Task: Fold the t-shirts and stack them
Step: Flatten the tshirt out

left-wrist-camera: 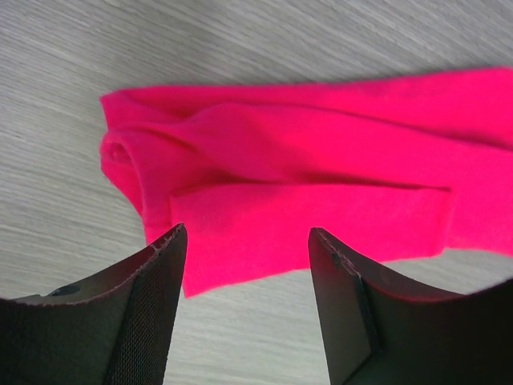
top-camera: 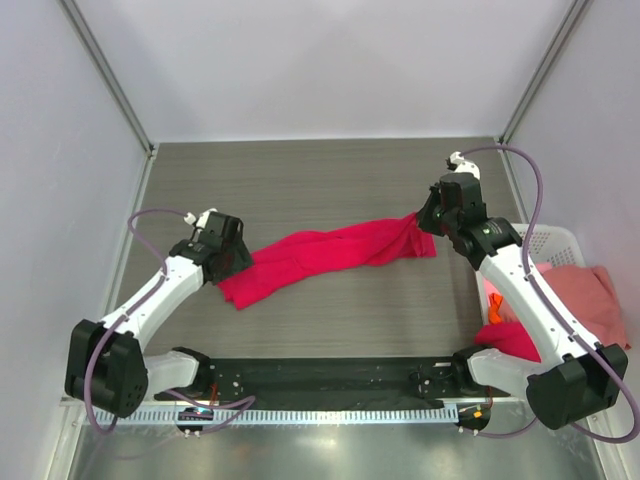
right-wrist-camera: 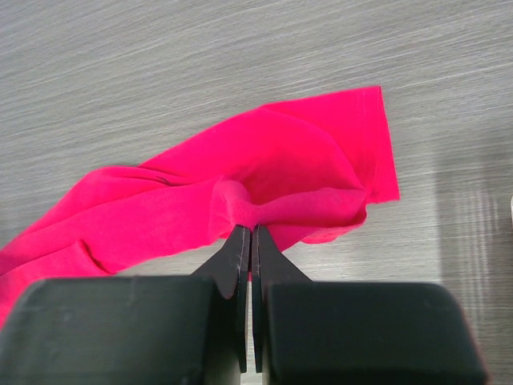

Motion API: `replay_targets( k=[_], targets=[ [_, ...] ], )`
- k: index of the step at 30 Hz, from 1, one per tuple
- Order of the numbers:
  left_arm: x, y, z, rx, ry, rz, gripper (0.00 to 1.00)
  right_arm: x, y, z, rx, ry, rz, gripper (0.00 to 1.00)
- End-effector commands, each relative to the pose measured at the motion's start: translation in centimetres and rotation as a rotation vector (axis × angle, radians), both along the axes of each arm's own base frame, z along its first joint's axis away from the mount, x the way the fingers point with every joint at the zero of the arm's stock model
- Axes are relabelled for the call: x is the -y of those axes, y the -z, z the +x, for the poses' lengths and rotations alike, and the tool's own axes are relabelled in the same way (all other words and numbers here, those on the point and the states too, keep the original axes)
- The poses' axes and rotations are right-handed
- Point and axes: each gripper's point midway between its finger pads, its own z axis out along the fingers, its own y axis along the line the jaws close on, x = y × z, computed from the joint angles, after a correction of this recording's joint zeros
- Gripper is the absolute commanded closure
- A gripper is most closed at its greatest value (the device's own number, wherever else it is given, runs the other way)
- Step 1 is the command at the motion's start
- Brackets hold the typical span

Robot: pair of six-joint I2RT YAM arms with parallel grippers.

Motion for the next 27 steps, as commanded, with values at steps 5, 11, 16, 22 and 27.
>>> replay_targets(
  k=[5,11,16,22,27],
  targets=[
    [-1.8,1.1,1.9,0.041,-0.1,0.03,0.34,-0.2,-1.3,0.5,0.061,-0.013,0.016,0.99],
    [-1.9,2.4,1.8,0.018,-0.109,-0.006,0.33,-0.2,-1.2,0.4,0.06,-0.011,0.016,0.99],
    [-1.3,3.3,1.7,0.007,-0.097,-0.028,0.41,-0.2,-1.0,0.4,0.055,-0.012,0.015,0.99],
    [-0.3,3.5,2.0,0.005,-0.068,-0.074,0.75,-0.1,-1.0,0.5,0.056,-0.008,0.013,0.99],
    [-0.7,2.7,1.9,0.025,-0.068,-0.062,1.0,0.0,-0.9,0.6,0.053,-0.001,0.009,0.99]
  ],
)
